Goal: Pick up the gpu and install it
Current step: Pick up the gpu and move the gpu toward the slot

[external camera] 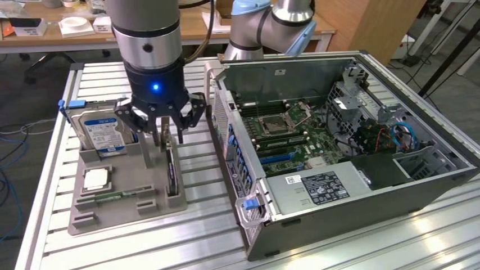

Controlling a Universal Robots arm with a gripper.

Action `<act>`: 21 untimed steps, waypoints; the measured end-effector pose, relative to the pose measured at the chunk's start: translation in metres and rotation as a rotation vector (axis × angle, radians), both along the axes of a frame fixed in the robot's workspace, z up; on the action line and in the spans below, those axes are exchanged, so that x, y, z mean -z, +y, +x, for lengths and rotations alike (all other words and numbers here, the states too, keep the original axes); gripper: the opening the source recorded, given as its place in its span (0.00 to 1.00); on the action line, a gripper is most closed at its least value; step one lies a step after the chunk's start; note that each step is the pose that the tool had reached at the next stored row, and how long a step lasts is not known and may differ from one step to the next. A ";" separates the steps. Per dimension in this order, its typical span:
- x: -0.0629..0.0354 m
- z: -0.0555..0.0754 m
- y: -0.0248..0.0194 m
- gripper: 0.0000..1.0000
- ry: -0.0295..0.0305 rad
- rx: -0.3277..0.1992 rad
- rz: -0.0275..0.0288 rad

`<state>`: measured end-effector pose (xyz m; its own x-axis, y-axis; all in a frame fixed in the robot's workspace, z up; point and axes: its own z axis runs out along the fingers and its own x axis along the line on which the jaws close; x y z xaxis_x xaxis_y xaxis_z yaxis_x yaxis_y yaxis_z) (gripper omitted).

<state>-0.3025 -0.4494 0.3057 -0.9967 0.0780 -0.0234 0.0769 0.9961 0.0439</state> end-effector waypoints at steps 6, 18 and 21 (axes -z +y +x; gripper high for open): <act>0.0072 0.000 0.0000 0.47 0.0000 0.000 -0.0001; 0.0254 0.000 0.0000 0.47 0.0000 0.000 0.0000; 0.0308 0.000 0.0000 0.47 0.0000 0.000 0.0000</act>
